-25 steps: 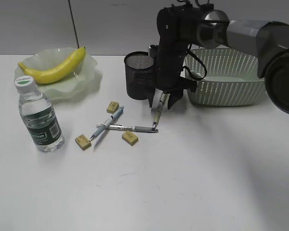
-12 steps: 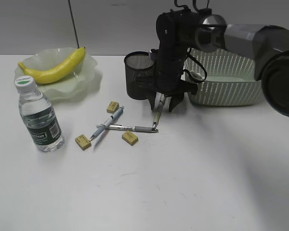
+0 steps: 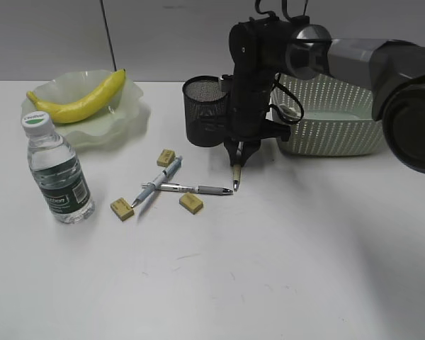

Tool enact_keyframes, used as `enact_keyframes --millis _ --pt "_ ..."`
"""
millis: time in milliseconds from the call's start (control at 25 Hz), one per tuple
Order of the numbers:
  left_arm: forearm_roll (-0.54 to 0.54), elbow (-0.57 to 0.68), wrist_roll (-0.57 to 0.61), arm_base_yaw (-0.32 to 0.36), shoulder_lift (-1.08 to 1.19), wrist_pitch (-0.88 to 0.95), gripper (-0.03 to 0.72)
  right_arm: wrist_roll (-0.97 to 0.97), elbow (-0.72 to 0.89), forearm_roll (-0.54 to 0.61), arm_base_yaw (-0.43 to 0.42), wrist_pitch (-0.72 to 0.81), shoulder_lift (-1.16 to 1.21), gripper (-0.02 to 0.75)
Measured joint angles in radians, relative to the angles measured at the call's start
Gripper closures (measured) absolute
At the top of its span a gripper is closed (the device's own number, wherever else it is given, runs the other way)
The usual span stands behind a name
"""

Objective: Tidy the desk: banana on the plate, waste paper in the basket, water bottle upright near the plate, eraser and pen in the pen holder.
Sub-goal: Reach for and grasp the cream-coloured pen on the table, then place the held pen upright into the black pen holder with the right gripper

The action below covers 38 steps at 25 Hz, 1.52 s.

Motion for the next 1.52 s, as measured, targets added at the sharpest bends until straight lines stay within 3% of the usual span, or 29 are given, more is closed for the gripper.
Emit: enact_keyframes --millis 720,960,1160,1520 --pt "0.0 0.0 0.0 0.0 0.0 0.0 0.205 -0.051 0.0 -0.036 0.0 -0.016 -0.144 0.632" --pt "0.0 0.0 0.0 0.0 0.0 0.0 0.205 -0.078 0.0 -0.105 0.0 -0.071 -0.263 0.632" --pt "0.0 0.0 0.0 0.0 0.0 0.0 0.206 -0.163 0.0 -0.142 0.0 -0.189 -0.322 0.632" --pt "0.0 0.0 0.0 0.0 0.0 0.0 0.206 -0.311 0.0 -0.084 0.0 -0.454 -0.311 0.632"
